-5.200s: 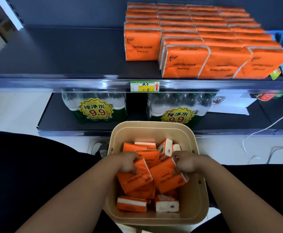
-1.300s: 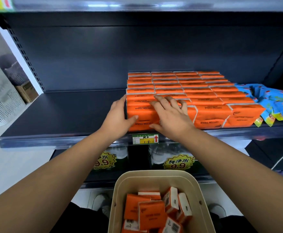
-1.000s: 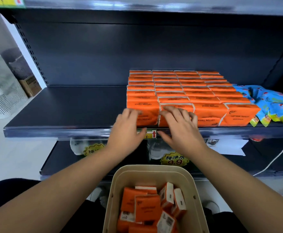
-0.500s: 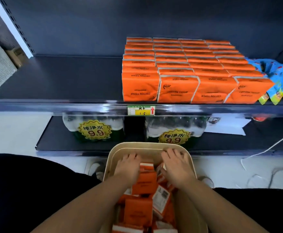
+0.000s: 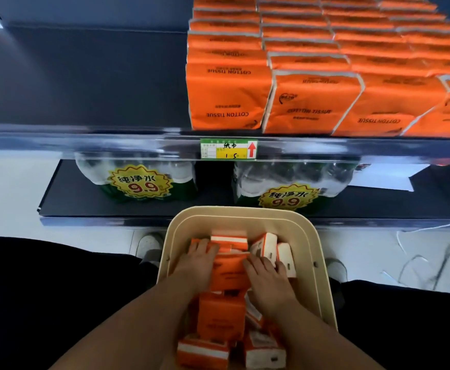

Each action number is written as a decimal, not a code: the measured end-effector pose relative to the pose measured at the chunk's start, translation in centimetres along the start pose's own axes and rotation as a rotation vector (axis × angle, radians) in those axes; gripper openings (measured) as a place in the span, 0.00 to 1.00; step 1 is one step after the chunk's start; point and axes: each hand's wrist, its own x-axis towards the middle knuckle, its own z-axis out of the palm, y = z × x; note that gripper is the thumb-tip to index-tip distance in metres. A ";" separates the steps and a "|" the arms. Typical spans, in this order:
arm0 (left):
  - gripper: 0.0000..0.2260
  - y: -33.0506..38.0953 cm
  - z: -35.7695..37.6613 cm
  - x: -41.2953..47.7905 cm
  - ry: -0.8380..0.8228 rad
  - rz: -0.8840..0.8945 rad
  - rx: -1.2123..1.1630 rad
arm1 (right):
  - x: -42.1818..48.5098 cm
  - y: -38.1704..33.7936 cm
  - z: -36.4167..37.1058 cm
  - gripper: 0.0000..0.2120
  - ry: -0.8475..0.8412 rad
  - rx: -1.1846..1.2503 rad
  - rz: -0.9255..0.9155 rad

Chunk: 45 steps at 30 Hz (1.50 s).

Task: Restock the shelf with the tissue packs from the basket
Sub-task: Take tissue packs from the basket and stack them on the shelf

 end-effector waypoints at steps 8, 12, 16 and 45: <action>0.42 -0.6 0.6 0.9 -0.072 -0.042 -0.014 | 1.0 0.6 0.9 0.38 -0.033 0.098 0.023; 0.40 -0.2 0.2 0.7 0.023 -0.057 0.100 | 1.4 0.5 1.1 0.38 0.030 0.090 0.034; 0.32 0.2 0.1 0.6 0.060 -0.069 0.162 | 1.1 0.4 1.0 0.33 0.046 0.073 0.018; 0.25 1.0 -11.2 -4.6 0.083 0.158 0.033 | -3.0 -0.4 -7.6 0.27 0.178 0.086 -0.324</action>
